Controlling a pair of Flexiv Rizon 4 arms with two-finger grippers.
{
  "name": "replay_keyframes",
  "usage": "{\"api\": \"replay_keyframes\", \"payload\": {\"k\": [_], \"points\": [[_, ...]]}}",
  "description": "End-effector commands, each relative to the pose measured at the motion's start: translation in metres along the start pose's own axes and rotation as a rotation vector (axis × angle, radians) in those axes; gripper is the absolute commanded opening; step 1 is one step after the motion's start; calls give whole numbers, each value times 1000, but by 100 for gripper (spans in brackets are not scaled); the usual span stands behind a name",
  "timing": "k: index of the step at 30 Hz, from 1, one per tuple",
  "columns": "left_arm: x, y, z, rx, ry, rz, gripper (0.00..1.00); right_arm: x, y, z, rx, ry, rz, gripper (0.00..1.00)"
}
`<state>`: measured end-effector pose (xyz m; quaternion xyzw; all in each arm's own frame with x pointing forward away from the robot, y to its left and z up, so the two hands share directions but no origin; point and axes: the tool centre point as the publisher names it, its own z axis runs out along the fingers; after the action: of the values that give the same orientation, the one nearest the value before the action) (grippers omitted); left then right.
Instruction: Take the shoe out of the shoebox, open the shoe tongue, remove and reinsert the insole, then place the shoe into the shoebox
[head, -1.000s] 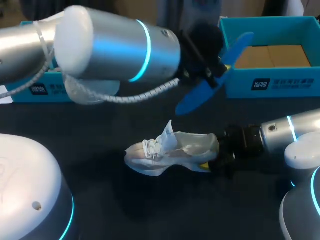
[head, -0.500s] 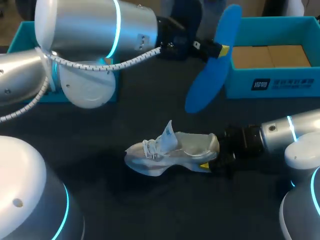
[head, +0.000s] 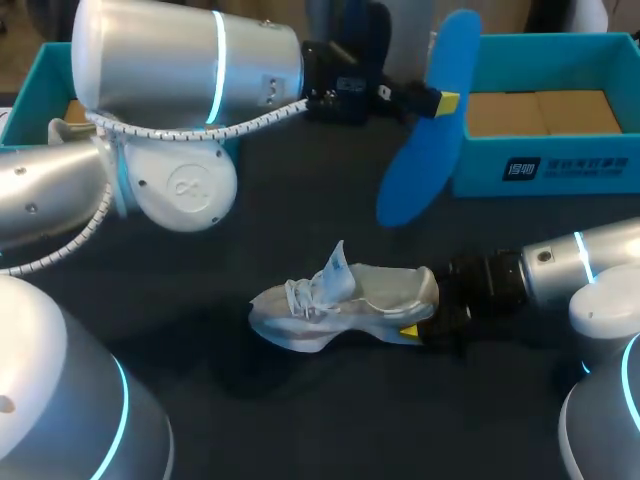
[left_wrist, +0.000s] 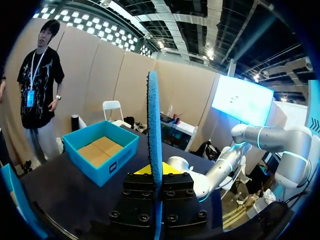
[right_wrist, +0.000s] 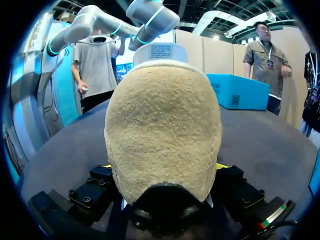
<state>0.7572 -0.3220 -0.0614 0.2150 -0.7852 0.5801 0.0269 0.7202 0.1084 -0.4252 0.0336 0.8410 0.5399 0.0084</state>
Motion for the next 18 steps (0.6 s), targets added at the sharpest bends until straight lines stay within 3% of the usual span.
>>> {"api": "replay_keyframes", "payload": {"k": [1, 13, 18], "points": [[-2, 1, 0, 2, 16, 1, 0, -1, -1, 3, 4, 0, 1, 0], [-2, 1, 0, 2, 16, 1, 0, -1, -1, 3, 4, 0, 1, 0], [9, -14, -17, 9, 68, -89, 0, -1, -1, 3, 4, 0, 1, 0]]}}
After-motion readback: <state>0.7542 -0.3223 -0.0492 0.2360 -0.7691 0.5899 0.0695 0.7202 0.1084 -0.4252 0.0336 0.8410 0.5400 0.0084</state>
